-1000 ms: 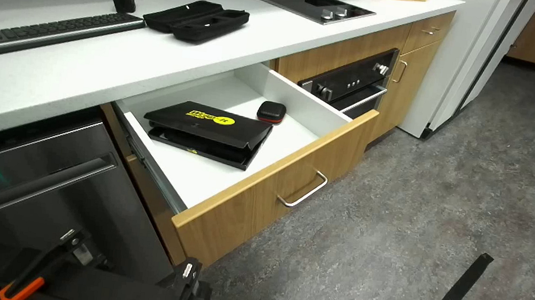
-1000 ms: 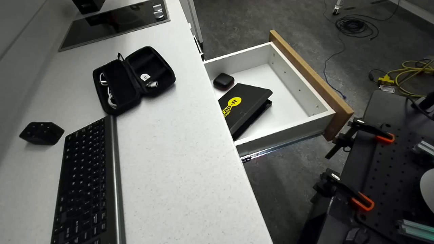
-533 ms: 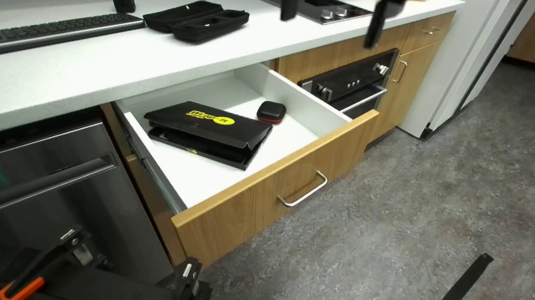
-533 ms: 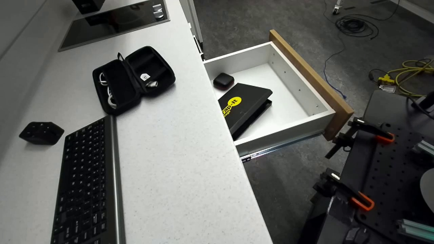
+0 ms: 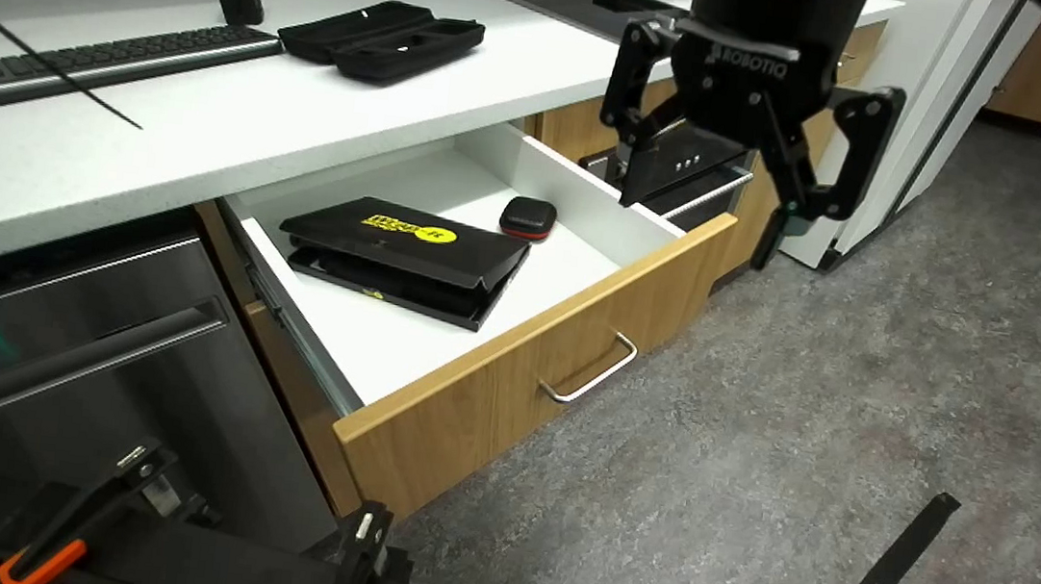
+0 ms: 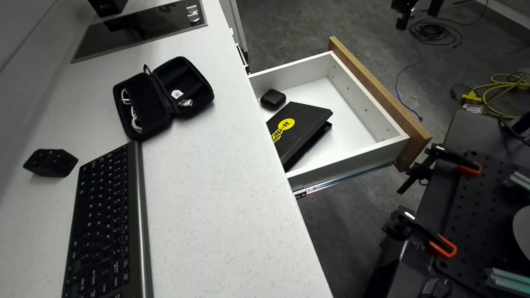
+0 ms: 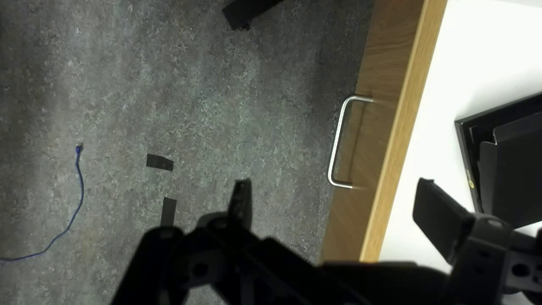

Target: Close the open drawer

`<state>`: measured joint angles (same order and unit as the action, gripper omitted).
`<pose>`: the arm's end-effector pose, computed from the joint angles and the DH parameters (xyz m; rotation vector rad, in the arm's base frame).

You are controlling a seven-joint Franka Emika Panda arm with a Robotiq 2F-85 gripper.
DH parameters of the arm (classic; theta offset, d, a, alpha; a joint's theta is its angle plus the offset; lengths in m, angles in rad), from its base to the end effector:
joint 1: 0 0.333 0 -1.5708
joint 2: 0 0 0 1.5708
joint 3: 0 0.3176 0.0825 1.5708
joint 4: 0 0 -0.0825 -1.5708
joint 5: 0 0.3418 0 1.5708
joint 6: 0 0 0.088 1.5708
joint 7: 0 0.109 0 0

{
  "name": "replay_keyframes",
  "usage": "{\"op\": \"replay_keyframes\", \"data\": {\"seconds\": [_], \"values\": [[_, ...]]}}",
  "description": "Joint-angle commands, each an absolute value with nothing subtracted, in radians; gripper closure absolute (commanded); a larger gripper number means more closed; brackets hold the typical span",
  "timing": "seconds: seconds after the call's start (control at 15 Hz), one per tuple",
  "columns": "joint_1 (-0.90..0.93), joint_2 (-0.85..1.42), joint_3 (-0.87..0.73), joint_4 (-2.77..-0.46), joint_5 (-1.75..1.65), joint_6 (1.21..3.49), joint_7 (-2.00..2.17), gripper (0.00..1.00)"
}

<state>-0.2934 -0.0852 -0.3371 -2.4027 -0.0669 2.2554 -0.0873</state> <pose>0.3567 -0.2633 0.3685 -3.0409 0.7718 0.1095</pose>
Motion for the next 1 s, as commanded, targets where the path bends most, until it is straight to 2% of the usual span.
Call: {"op": "replay_keyframes", "data": {"seconds": [0.0, 0.2, 0.47, 0.93], "values": [[-0.301, -0.086, -0.329, -2.398, -0.066, 2.253, -0.087, 0.0], [-0.304, -0.051, -0.321, -2.411, -0.123, 2.344, 0.004, 0.0], [-0.322, 0.117, -0.342, -2.354, -0.177, 2.457, 0.166, 0.0], [-0.304, 0.373, -0.398, -2.207, -0.184, 2.481, 0.316, 0.0]]}}
